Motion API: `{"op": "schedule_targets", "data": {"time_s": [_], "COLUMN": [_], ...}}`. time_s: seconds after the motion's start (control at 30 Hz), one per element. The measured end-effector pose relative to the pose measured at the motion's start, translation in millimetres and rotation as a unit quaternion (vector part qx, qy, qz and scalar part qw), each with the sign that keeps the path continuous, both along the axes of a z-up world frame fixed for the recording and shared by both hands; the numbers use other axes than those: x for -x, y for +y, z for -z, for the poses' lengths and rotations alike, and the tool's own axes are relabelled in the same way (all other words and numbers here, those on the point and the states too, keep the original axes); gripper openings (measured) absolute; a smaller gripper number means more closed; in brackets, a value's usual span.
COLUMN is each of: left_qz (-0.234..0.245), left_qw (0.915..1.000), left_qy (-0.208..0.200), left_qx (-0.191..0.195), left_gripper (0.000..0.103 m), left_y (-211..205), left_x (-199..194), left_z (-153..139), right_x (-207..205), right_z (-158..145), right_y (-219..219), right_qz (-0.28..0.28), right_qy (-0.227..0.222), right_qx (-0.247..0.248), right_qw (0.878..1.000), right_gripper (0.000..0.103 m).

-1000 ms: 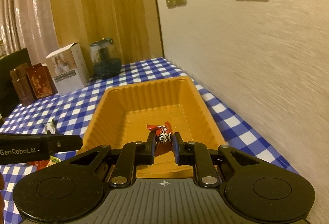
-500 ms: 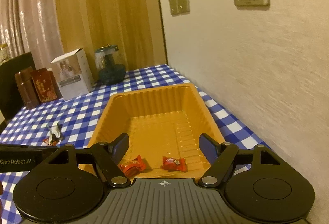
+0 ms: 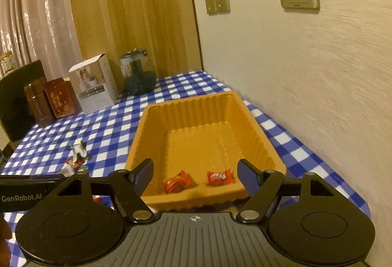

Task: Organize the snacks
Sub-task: 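Withdraw both open tools from the tray back toward the snack pile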

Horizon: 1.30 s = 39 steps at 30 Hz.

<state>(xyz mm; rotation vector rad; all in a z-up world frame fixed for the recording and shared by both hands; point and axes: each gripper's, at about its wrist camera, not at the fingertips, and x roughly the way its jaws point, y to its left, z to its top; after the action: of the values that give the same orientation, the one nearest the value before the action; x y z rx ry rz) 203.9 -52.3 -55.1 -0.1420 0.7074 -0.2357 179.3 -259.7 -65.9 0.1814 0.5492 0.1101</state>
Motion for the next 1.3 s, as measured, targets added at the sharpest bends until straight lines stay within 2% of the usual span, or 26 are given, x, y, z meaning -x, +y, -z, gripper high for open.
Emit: {"op": "schedule_targets", "data": {"time_s": [0.3, 0.47, 0.87, 1.3], "left_qz": [-0.04, -0.064, -0.116, -0.118], "left_qw": [0.9992, 0.998, 0.9932, 0.9928], "left_qy": [-0.001, -0.002, 0.001, 0.015], "left_qx": [0.004, -0.002, -0.01, -0.019], "left_gripper": [0.083, 0.088, 0.089, 0.089], "left_y": [33, 57, 108, 119], "left_x": [42, 69, 104, 93], "left_z": [-9, -12, -14, 4], "right_x": [32, 49, 71, 66], "right_z": [-10, -15, -22, -6], "right_y": [31, 51, 88, 106], "right_qz": [-0.024, -0.043, -0.081, -0.107], "right_qy": [0.019, 0.021, 0.021, 0.038], "right_qx": [-0.003, -0.003, -0.001, 0.016], "right_qw": [1.0, 0.999, 0.996, 0.993], "right_gripper": [0.075, 0.075, 0.075, 0.075]}}
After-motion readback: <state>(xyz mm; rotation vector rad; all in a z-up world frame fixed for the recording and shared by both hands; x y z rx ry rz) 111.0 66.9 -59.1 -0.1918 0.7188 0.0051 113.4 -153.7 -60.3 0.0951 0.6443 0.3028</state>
